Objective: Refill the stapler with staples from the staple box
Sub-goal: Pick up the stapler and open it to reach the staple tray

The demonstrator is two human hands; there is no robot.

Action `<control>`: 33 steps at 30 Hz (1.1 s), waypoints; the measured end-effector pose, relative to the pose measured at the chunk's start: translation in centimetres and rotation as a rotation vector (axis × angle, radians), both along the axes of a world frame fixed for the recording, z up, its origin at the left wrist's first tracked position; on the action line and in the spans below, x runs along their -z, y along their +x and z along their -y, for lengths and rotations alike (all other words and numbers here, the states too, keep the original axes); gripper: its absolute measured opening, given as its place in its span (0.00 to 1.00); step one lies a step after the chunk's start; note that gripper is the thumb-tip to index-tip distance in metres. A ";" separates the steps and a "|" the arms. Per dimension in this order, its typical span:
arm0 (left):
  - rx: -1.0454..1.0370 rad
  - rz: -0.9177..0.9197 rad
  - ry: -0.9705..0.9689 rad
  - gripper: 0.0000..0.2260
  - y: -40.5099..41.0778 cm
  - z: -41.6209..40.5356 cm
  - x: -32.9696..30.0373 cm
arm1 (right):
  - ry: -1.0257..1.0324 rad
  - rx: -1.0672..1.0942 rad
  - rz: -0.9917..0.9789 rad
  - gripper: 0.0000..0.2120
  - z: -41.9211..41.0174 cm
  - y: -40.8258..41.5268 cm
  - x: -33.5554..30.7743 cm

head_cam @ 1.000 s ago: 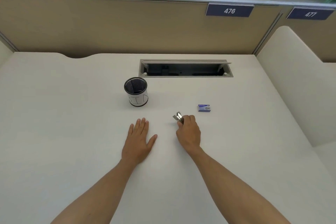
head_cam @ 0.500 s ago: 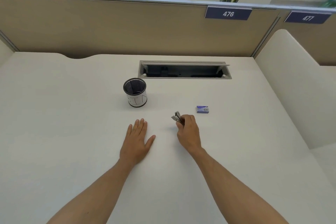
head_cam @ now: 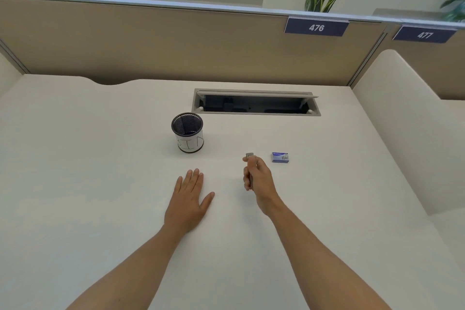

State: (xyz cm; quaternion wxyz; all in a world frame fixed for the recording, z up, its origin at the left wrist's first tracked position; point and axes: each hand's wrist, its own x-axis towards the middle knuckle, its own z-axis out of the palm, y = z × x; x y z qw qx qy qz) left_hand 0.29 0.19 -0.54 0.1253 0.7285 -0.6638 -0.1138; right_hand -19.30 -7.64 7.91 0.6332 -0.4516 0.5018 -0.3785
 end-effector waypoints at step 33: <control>0.012 -0.001 -0.173 0.26 -0.7 -0.8 -0.9 | 0.185 -0.094 0.176 0.18 -0.9 -0.8 -0.6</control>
